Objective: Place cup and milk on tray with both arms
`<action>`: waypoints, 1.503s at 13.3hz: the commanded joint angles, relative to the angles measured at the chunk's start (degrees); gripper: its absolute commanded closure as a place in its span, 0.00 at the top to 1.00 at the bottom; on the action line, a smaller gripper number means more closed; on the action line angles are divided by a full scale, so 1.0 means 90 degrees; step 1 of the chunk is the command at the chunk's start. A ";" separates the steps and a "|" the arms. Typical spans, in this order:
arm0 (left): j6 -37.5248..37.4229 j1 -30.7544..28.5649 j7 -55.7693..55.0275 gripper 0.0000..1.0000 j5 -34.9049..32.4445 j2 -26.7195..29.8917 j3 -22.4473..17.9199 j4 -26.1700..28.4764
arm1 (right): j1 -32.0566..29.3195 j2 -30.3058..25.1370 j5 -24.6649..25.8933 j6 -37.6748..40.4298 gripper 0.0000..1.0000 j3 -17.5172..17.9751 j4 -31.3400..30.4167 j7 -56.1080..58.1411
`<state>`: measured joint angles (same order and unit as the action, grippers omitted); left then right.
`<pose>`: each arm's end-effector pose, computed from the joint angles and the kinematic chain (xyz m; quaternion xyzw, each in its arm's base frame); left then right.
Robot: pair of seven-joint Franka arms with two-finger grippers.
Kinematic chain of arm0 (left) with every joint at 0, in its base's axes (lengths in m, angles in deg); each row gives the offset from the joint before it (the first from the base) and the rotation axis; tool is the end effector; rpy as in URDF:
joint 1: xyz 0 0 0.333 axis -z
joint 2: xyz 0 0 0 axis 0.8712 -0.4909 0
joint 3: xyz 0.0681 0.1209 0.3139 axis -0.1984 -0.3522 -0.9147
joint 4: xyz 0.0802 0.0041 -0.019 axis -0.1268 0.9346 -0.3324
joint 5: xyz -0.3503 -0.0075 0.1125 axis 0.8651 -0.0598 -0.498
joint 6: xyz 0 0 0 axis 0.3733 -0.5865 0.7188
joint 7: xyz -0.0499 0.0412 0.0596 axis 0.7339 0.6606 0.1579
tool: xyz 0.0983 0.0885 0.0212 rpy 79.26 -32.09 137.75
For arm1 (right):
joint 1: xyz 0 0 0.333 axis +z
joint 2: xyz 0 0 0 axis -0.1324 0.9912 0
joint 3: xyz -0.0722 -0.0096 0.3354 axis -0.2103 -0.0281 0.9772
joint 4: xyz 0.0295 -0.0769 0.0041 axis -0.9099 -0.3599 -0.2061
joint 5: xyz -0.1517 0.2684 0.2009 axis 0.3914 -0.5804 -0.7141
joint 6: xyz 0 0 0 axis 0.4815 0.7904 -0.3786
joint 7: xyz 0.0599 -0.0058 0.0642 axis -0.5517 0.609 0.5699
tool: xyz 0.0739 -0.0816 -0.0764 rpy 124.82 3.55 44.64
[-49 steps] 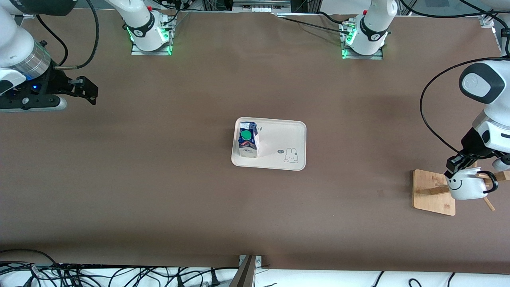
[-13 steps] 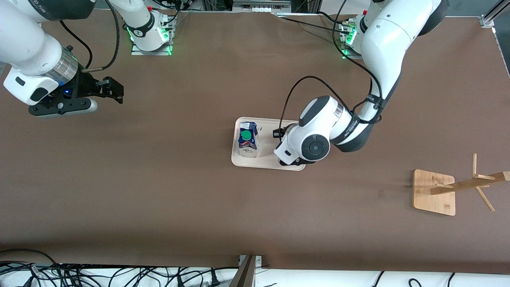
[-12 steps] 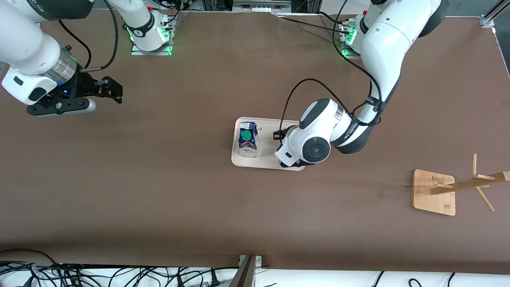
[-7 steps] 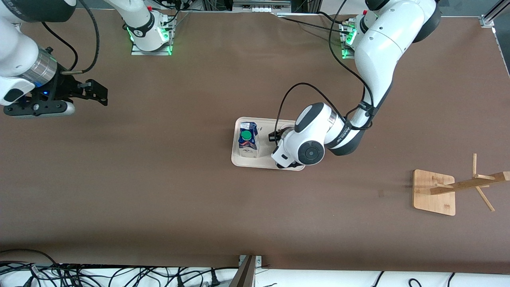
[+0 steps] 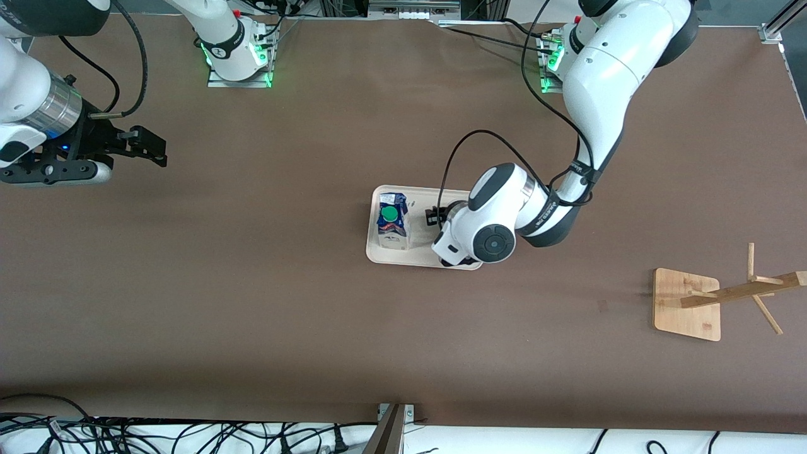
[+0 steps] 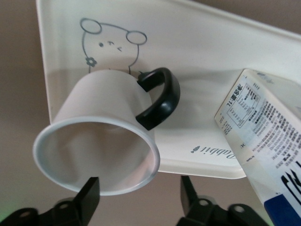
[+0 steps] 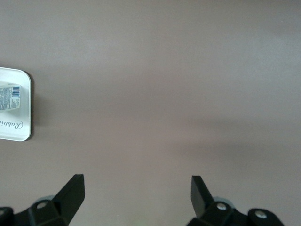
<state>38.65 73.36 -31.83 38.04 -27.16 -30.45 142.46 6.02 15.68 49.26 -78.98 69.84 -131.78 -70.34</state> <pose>0.5940 -0.3726 0.2533 0.9581 0.0959 -0.2640 0.0566 0.5421 0.0711 0.5825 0.9990 0.0318 -0.0308 0.0010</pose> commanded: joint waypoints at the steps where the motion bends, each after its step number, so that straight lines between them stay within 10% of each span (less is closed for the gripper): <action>1: -0.0436 -0.0313 -0.0026 1.00 -0.0080 0.0441 0.0012 -0.0066 | 0.0000 -0.0128 -0.0119 -0.0129 1.00 -0.0021 -0.0079 0.0110; 9: -0.0808 -0.1710 0.2889 1.00 -0.1398 0.2675 -0.0056 0.0079 | -0.0029 -0.0098 0.0105 -0.0754 1.00 -0.0109 -0.0049 0.0100; 14: -0.0721 -0.1271 0.4210 1.00 -0.0619 0.4704 -0.2075 0.1656 | -0.0010 -0.0118 0.0125 -0.0842 1.00 -0.0099 -0.0039 0.0100; 17: -0.0116 -0.1203 0.4456 1.00 -0.0578 0.5694 -0.2507 0.3027 | -0.0019 -0.0128 0.0135 -0.0842 1.00 -0.0128 -0.0049 0.0100; 20: -0.0095 -0.1076 0.4427 1.00 -0.0636 0.5784 -0.2508 0.3049 | -0.0029 -0.0128 0.0125 -0.0843 1.00 -0.0129 -0.0049 0.0090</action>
<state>35.90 61.78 7.59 32.07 22.86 -52.21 166.87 5.98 15.53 49.86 -86.22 68.67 -131.70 -70.28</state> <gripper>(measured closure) 0.000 0.000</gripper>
